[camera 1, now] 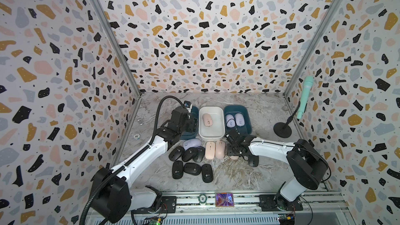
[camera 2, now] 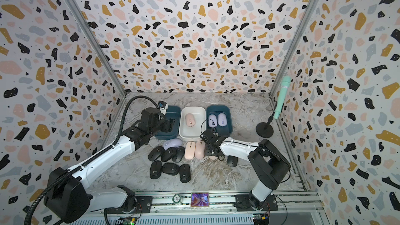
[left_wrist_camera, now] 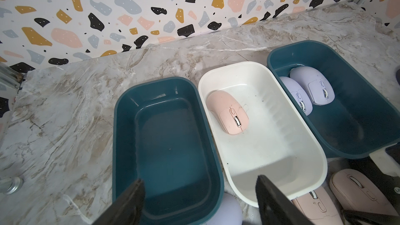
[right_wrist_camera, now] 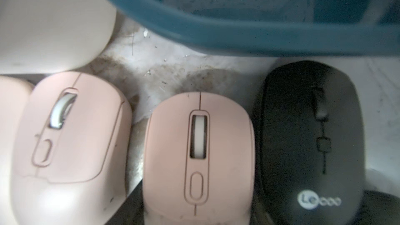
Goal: Place the mice by color into the storage box
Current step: Pick up the mouse from the center of the board.
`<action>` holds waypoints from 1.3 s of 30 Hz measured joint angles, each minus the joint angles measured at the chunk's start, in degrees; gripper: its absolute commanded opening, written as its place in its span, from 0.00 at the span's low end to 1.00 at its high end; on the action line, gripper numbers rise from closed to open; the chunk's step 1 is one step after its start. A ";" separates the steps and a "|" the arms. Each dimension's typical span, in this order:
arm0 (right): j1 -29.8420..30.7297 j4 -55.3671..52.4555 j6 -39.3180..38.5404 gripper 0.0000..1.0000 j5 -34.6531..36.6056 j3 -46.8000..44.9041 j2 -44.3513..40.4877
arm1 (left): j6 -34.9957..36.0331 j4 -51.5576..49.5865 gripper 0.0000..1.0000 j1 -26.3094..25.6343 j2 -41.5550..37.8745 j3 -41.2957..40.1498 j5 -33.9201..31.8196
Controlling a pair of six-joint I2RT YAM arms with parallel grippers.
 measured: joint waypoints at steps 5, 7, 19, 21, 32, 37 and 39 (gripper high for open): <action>0.74 -0.85 0.44 0.58 -0.22 0.00 -1.62 | 0.00 0.02 0.79 0.00 0.00 0.00 0.02; 1.25 -1.31 0.74 0.58 -0.26 0.00 -2.27 | 0.00 0.02 0.80 0.00 0.00 0.00 0.02; 6.19 -3.74 2.86 0.59 0.09 -0.09 -8.87 | 0.00 0.02 0.80 0.00 0.00 0.02 0.07; 6.80 -3.74 2.84 0.59 0.61 -0.09 -9.84 | 0.00 0.00 0.80 0.02 0.00 0.00 0.09; 7.41 -4.17 -0.81 0.59 4.37 4.31 -11.06 | 0.00 0.00 0.80 0.00 0.00 0.00 0.26; 5.75 -2.47 -4.13 0.59 3.76 8.41 -10.67 | 0.00 0.00 0.79 0.02 0.00 0.00 0.24; 3.87 -0.79 -5.99 0.59 2.84 9.51 -9.97 | 0.00 0.02 0.80 0.02 0.00 0.00 0.24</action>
